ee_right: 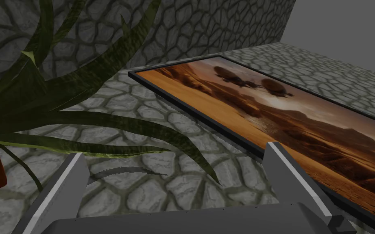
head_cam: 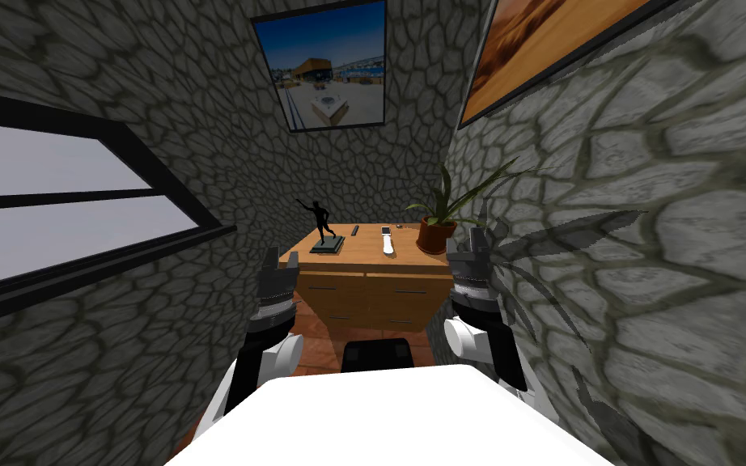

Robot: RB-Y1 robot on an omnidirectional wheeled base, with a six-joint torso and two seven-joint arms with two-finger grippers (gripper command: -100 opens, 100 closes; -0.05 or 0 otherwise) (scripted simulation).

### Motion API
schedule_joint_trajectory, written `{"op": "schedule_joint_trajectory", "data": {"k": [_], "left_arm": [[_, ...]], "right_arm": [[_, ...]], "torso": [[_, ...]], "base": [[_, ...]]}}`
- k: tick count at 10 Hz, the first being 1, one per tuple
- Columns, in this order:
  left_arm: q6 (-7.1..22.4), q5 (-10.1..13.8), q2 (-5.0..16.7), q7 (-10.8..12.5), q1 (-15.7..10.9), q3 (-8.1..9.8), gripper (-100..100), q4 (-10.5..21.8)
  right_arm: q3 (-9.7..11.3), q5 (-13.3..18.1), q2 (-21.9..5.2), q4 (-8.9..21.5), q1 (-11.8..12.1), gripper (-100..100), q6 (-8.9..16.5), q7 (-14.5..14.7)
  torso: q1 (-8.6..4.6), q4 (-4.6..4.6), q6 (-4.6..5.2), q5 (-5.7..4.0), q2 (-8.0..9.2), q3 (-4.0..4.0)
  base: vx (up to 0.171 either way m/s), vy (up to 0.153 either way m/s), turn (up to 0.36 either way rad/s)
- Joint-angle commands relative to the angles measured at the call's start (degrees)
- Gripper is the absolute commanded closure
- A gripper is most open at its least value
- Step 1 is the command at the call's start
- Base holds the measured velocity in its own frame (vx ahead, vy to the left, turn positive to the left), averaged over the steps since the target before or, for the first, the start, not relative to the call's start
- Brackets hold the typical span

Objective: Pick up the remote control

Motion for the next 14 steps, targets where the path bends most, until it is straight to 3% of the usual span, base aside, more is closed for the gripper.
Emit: {"op": "schedule_joint_trajectory", "data": {"k": [1,4,5,7,8,12,13,14], "left_arm": [[0.0,0.0,0.0,0.0,0.0,0.0,0,0.0],[0.0,0.0,0.0,0.0,-0.01,0.0,0,0.0],[0.0,0.0,0.0,0.0,-0.01,0.0,0,0.0],[0.0,0.0,0.0,0.0,-0.01,0.0,0,0.0],[0.0,0.0,0.0,0.0,-0.01,0.0,0,0.0],[0.0,0.0,0.0,0.0,-0.01,0.0,0,0.0],[0.0,0.0,0.0,0.0,-0.01,0.0,0,0.0],[0.0,0.0,0.0,0.0,-0.01,0.0,0,0.0]], "right_arm": [[-0.13,1.08,-2.0,0.42,-0.01,-100,-0.83,0.38],[-0.85,5.33,-7.09,2.08,-0.12,-100,-4.04,1.9],[-0.85,5.33,-7.58,2.08,-0.12,-100,-4.04,1.9],[-1.74,9.26,-11.46,3.77,-0.26,-100,-7.26,3.47],[-1.74,9.62,-12.19,3.77,-0.26,-100,-7.26,3.47],[-3.74,16.81,-19.35,6.99,-0.53,-100,-13.16,6.5],[-3.74,17.7,-19.99,6.99,-0.53,-100,-13.27,6.5],[-4.59,19.82,-22.26,8.2,-0.64,-100,-15.49,7.65]], "torso": [[0.0,0.0,0.0,0.0,0.0,0.0],[-0.07,0.03,0.0,-0.01,0.15,0.09],[-0.06,0.04,-0.01,-0.01,0.2,0.11],[-0.03,0.04,-0.01,-0.01,0.17,0.1],[-0.03,0.05,-0.01,-0.01,0.24,0.13],[-0.02,0.07,0.01,0.0,0.29,0.17],[0.01,0.07,-0.01,0.0,0.33,0.19],[0.02,0.07,0.01,0.0,0.27,0.16]], "base": [[-0.01,-0.002,0.022],[-0.044,-0.01,0.048],[-0.041,-0.006,0.019],[-0.055,0.0,0.071],[-0.054,-0.003,0.034],[-0.078,0.005,0.079],[-0.064,0.013,0.047],[-0.063,0.025,0.113]]}}
